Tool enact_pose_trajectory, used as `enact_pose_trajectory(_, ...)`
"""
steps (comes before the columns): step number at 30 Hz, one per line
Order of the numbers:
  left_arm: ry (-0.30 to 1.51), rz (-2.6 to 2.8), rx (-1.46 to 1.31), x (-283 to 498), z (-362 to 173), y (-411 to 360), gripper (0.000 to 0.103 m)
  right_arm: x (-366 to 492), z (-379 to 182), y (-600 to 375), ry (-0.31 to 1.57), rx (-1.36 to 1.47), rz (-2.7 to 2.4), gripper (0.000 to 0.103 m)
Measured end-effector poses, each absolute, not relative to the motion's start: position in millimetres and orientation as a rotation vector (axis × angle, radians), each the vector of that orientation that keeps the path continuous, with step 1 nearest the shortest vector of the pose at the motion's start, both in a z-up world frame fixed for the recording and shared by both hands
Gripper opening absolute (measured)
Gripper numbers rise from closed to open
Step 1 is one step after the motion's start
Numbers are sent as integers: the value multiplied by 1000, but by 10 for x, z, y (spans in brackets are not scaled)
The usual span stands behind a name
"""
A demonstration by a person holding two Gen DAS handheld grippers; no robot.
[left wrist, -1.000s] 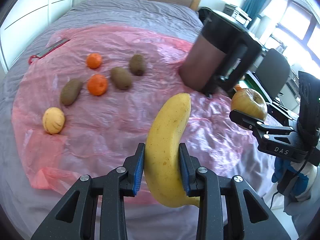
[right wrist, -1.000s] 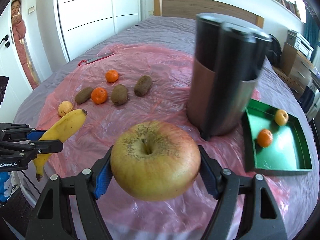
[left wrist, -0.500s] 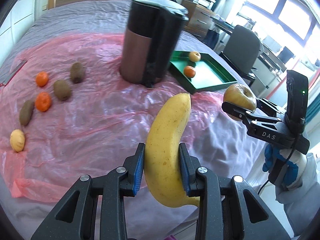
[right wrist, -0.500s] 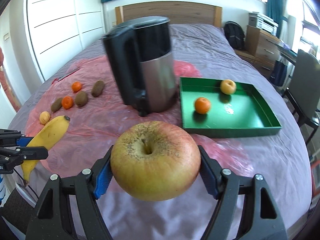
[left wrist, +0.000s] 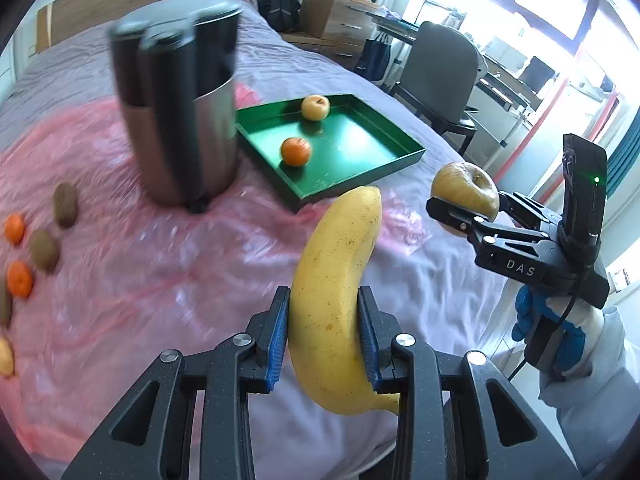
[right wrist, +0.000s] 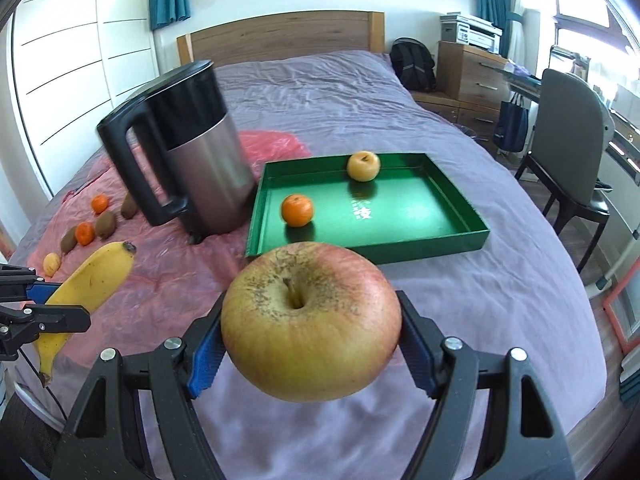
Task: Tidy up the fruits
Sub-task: 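Carry the banana and apple in both tools over the green tray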
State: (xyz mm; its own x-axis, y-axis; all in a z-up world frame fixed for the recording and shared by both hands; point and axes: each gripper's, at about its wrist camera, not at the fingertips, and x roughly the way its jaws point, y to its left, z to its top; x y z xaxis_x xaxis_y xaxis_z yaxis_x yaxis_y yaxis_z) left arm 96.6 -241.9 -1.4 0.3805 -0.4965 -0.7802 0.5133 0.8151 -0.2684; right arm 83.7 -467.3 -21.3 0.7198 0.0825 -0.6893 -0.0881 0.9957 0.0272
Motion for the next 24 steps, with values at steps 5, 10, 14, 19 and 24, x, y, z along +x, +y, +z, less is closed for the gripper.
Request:
enact_pose_trajectory(5,963,-661,38,1336,53,-2864,28,1091,-169,-4941,732,-3,54,103)
enact_pose_trajectory(10,959,-638,59,1788,-16,-3254,28,1468,-163,-5227,709,-18,24,103)
enact_pose_trajectory(14,971,-630,90,2118,-145,-3546,28,1862,-222,-5458,701,-18,4,103)
enact_pose_trajectory(19,992,-618,162,2407,-393,-3904,28,2298,-406,-5683,718,-12,-19,103)
enact_pose_trajectory(24,1014,-595,221,2548,-661,-4056,28,2581,-701,-5814,755,5,-40,103)
